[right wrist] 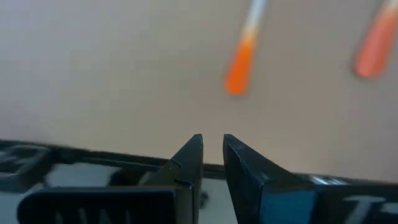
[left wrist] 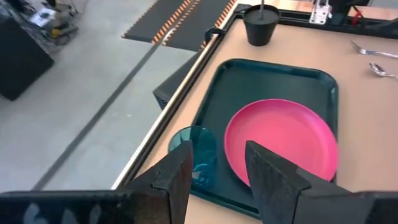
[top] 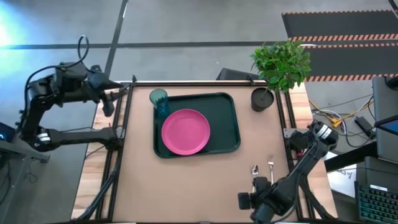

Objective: Pick and place plate/cup/fork/spoon on tray
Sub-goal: Put the orange spoon on the black serving tray to the right of the pink plate

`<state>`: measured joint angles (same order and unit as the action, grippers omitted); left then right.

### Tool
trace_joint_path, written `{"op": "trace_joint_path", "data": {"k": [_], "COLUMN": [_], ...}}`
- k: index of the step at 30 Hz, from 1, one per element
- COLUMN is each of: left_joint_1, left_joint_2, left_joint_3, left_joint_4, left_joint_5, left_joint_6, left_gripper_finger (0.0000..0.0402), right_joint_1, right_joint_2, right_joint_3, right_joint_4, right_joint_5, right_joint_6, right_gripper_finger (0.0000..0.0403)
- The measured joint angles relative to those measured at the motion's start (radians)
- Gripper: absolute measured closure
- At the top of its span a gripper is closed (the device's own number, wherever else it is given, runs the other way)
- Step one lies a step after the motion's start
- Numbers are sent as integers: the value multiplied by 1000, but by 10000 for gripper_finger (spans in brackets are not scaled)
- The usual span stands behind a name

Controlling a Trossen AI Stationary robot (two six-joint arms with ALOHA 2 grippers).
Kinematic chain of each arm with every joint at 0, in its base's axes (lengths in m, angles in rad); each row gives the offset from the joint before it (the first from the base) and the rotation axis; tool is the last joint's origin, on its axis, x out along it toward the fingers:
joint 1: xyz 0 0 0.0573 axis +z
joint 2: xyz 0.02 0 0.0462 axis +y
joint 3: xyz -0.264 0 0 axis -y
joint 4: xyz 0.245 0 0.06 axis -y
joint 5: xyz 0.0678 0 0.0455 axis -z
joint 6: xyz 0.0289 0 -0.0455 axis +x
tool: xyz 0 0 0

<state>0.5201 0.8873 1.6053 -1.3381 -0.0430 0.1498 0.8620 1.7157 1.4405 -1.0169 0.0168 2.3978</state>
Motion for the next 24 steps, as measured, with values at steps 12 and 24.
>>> {"op": "trace_joint_path", "data": {"k": [12,24], "left_joint_1": [0,0], "left_joint_2": [36,13], "left_joint_3": [-3,-4], "left_joint_4": [-6,-13], "left_joint_5": [57,57], "left_joint_6": [-7,99], "left_gripper_finger": [271,271], "right_joint_1": [-71,-181], "right_joint_2": [0,1], "right_joint_3": [-95,-206], "right_joint_4": [-84,-17], "right_joint_5": [-69,-43], "right_joint_6": [-34,-51], "right_gripper_finger": [340,224]}}
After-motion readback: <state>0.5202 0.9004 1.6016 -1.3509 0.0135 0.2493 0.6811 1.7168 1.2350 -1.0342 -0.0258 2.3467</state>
